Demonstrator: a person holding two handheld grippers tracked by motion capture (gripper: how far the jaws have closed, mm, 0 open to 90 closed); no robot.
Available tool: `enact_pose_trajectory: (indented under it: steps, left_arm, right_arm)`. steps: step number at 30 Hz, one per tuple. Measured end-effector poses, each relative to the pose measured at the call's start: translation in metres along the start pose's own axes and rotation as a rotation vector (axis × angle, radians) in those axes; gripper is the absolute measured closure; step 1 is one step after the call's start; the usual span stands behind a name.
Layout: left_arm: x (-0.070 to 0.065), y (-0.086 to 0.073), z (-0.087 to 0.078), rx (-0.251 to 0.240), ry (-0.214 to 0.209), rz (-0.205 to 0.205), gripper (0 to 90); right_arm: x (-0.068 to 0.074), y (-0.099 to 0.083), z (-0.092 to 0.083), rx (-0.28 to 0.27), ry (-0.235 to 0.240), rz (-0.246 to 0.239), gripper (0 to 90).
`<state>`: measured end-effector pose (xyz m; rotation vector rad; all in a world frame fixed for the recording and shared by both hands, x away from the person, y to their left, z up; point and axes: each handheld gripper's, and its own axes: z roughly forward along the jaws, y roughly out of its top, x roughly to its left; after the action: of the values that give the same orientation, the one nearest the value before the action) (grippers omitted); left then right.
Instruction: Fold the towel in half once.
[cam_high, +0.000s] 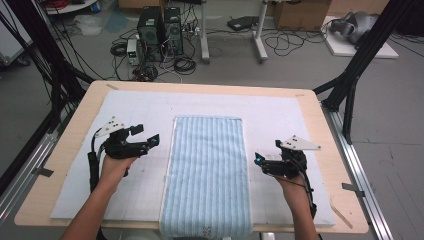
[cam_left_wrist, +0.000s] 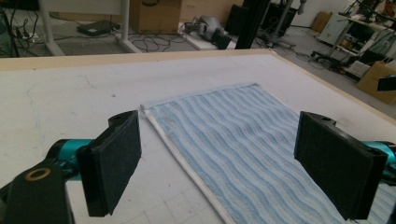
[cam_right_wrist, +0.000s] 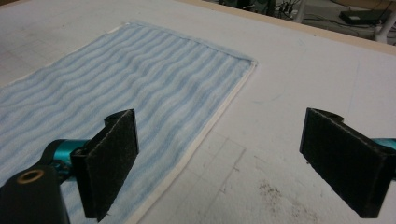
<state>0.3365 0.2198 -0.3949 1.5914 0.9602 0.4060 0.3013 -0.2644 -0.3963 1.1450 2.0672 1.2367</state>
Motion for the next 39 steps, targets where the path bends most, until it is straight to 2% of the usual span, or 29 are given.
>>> enact_pose_trajectory:
  steps: [6,8,12,16,21,27,32,33,35,36,37,38,39]
  left_arm:
    - [0.007,0.004,0.003,0.017,0.005,-0.002,15.3]
    - [0.009,0.008,0.005,0.013,0.008,0.014,15.3]
    - [0.012,0.013,0.011,0.028,0.014,0.015,15.3]
    - [0.012,0.014,0.020,0.043,0.018,0.021,15.3]
    - [0.017,0.009,0.034,0.076,0.032,-0.018,15.6]
    - [0.024,-0.003,0.058,0.141,0.073,-0.053,20.0]
    - [0.029,-0.013,0.075,0.174,0.093,-0.091,22.2]
    - [0.029,-0.013,0.080,0.201,0.103,-0.091,22.4]
    - [0.027,-0.011,0.088,0.226,0.105,-0.059,23.2]
    - [0.026,-0.009,0.093,0.227,0.113,-0.058,23.2]
    - [0.026,-0.009,0.096,0.204,0.100,-0.063,23.2]
    - [0.027,-0.010,0.098,0.201,0.093,-0.078,23.9]
    - [0.028,-0.011,0.102,0.232,0.095,-0.084,25.3]
  right_arm:
    - [-0.002,0.011,0.016,0.008,0.004,0.013,11.0]
    - [-0.002,0.015,0.020,0.006,-0.001,0.020,11.0]
    - [-0.003,0.021,0.022,0.000,-0.002,0.034,11.0]
    - [-0.002,0.022,0.024,0.012,0.003,0.028,11.0]
    - [-0.003,0.022,0.027,0.014,0.005,0.027,11.0]
    - [-0.005,0.022,0.034,0.039,0.005,0.031,11.0]
    - [-0.006,0.021,0.039,0.060,-0.006,0.036,11.0]
    - [-0.007,0.021,0.040,0.063,-0.007,0.039,11.0]
    - [-0.007,0.021,0.042,0.072,-0.017,0.036,11.0]
    - [-0.008,0.020,0.042,0.073,-0.019,0.034,11.0]
    - [-0.008,0.020,0.043,0.075,-0.021,0.035,11.0]
    - [-0.009,0.020,0.043,0.077,-0.025,0.036,11.0]
    - [-0.009,0.020,0.044,0.078,-0.026,0.039,11.0]
